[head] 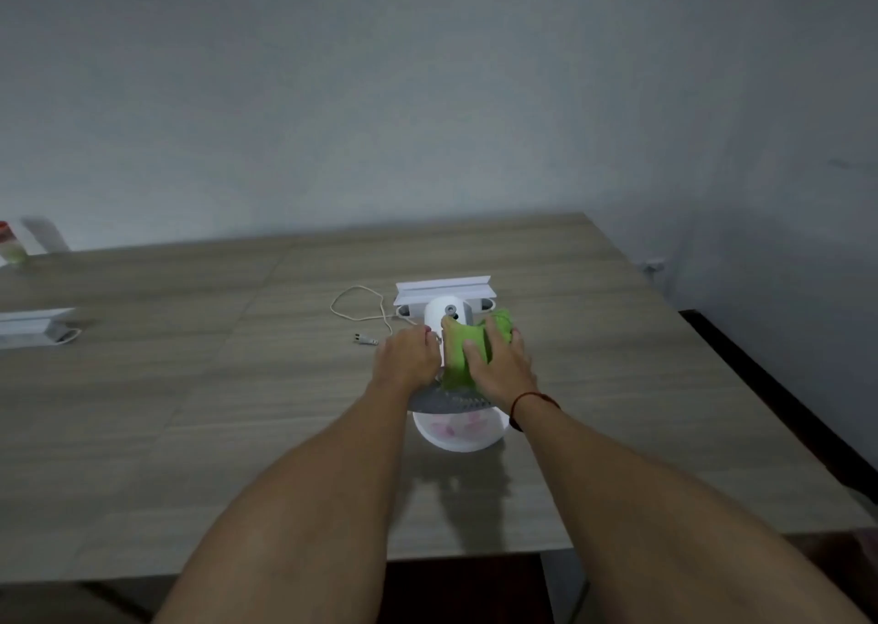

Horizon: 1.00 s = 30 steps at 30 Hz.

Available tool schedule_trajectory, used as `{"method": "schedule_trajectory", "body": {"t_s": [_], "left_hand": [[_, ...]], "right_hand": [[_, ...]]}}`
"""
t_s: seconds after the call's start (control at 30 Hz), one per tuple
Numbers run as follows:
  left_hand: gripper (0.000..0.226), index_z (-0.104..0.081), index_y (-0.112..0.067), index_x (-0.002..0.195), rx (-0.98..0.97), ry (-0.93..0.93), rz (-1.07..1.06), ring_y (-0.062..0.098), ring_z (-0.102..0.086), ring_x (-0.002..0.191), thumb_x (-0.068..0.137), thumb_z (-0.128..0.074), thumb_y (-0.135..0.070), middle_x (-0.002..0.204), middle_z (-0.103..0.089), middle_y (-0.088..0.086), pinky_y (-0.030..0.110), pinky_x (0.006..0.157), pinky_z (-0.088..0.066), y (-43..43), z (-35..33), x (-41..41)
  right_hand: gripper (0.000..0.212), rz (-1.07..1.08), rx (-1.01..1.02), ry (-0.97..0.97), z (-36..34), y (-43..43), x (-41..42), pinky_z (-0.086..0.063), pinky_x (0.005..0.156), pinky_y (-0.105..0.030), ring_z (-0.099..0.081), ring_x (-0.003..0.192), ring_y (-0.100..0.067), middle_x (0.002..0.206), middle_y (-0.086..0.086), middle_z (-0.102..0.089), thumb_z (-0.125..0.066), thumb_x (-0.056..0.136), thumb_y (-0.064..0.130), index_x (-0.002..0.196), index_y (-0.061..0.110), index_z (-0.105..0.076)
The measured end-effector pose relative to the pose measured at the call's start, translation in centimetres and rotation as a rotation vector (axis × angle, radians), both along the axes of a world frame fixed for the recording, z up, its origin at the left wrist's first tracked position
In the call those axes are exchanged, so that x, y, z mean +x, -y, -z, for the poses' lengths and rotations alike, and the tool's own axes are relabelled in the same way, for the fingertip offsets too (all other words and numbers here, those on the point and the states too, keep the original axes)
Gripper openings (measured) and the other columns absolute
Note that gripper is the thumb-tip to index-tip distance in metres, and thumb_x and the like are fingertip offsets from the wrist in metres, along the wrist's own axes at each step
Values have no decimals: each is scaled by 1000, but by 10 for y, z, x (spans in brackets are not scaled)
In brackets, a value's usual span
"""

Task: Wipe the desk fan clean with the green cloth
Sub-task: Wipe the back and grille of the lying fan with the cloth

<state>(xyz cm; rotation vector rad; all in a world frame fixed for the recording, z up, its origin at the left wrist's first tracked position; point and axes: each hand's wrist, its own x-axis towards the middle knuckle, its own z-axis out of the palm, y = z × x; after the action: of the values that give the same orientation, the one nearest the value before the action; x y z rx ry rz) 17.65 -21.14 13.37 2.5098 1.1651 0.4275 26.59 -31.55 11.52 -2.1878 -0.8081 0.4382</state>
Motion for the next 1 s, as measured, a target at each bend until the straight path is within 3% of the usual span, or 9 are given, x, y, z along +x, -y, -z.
{"method": "schedule_trajectory", "body": {"t_s": [0.13,0.23,0.4,0.63,0.73,0.8,0.87,0.93,1.0], "left_hand": [[40,-61,-5,110,-68,44,78,38,-59,108,100,-32,-31,115,-65,21,46,94,-46,-8,5,-2],[42,-58,3,112,-151,111,122,40,-57,107,102,-31,-28,113,-62,25,48,93,-46,-17,5,3],[36,-57,5,89,-154,149,142,40,-57,89,101,-32,-18,94,-61,28,47,83,-48,-38,1,25],[32,-53,4,106,-128,171,108,34,-49,106,101,-33,-20,111,-55,23,46,95,-41,-62,10,43],[33,-51,3,115,-115,194,107,33,-48,113,102,-34,-22,117,-54,21,46,98,-40,-65,13,47],[32,-51,2,116,-95,203,98,32,-48,113,102,-34,-22,118,-54,20,46,98,-39,-67,15,49],[30,-52,2,112,-79,232,85,32,-49,110,101,-35,-21,114,-56,19,46,97,-40,-69,19,49],[27,-53,3,105,-67,270,75,33,-49,107,100,-36,-18,108,-56,19,47,95,-40,-70,24,49],[27,-54,5,103,-60,295,70,35,-49,108,100,-36,-15,107,-57,20,47,97,-39,-71,26,49]], "right_hand": [[69,7,-9,103,12,-9,-5,-18,116,-53,-11,148,-34,162,-9,2,-37,89,63,150,39,-16],[64,31,1,174,13,-19,0,-19,115,-53,-11,148,-34,162,-12,-4,-36,92,58,150,35,-20],[55,33,14,251,10,-46,15,-18,116,-52,-6,149,-31,162,-11,-5,-33,98,44,151,31,-23],[51,-5,57,288,18,-73,44,-20,120,-45,-13,149,-27,161,-10,-14,-27,102,33,151,21,-25],[49,21,157,146,20,-76,63,-29,116,-39,-29,143,-29,156,-13,-27,-29,102,30,148,14,-32],[40,114,237,-4,24,-74,74,-41,100,-38,-47,127,-34,138,-19,-47,-29,102,26,133,8,-48],[36,254,254,-221,30,-72,81,-42,89,-37,-55,115,-37,117,-21,-57,-26,102,25,114,7,-55],[47,296,195,-416,36,-72,82,-42,99,-40,-54,117,-36,123,-21,-58,-22,102,31,123,5,-55],[51,288,178,-459,38,-74,81,-40,107,-43,-53,120,-35,131,-21,-55,-20,102,34,132,5,-51]]}}
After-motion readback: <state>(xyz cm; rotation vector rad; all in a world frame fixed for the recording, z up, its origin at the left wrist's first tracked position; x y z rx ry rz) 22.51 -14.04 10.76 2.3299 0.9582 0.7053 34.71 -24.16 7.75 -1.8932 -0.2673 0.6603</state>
